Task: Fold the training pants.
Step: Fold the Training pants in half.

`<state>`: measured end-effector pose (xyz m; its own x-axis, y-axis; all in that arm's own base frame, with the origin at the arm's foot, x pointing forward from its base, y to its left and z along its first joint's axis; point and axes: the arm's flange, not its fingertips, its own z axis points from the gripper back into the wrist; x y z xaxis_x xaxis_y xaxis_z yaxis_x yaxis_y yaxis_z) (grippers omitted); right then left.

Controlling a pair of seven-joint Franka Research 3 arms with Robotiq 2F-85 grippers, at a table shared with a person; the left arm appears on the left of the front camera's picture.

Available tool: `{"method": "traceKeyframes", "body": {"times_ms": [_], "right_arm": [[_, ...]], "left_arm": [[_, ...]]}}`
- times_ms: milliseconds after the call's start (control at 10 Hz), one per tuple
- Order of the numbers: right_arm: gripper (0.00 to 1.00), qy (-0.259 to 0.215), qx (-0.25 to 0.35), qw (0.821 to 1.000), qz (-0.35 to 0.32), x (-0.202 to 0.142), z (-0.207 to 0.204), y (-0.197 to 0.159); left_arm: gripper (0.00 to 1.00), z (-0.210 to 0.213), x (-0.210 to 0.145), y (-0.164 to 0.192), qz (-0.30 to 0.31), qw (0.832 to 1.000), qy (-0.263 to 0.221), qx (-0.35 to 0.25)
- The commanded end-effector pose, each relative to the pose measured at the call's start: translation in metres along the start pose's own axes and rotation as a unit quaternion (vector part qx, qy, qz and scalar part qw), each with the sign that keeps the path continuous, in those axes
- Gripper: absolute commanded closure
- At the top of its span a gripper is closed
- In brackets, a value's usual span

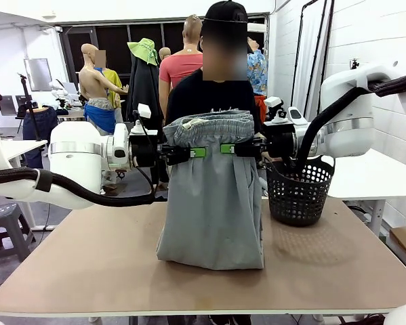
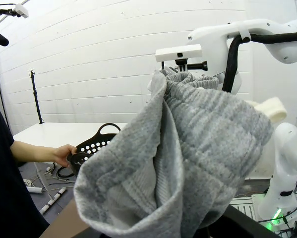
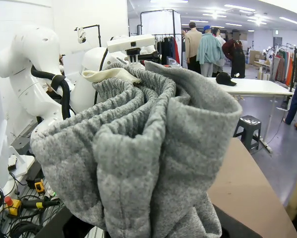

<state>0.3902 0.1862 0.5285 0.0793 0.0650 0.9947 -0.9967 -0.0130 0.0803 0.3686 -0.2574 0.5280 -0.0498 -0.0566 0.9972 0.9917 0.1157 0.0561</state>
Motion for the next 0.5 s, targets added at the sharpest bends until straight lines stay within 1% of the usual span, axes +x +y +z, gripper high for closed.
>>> {"method": "traceKeyframes", "body": {"times_ms": [0,100,200,300,400], "right_arm": [[1.0,0.0,0.0,1.0,0.0,0.0,0.0,0.0],[1.0,-0.004,0.01,1.0,-0.004,0.0,-0.003,0.002],[1.0,-0.004,0.025,1.0,-0.009,0.0,-0.006,0.005],[1.0,-0.001,0.032,0.999,-0.013,-0.001,-0.009,0.009],[1.0,0.001,0.042,0.999,-0.022,0.0,-0.012,0.015]], "left_arm": [[1.0,-0.002,0.004,-0.002,-0.011,1.0,0.001,0.003],[1.0,0.0,0.0,0.0,0.0,1.0,0.0,0.0],[1.0,0.003,0.004,-0.005,0.005,1.0,-0.003,0.014],[1.0,0.005,0.009,-0.013,0.003,1.0,0.002,0.027],[1.0,0.008,0.012,-0.023,0.002,1.0,0.007,0.026]]}}
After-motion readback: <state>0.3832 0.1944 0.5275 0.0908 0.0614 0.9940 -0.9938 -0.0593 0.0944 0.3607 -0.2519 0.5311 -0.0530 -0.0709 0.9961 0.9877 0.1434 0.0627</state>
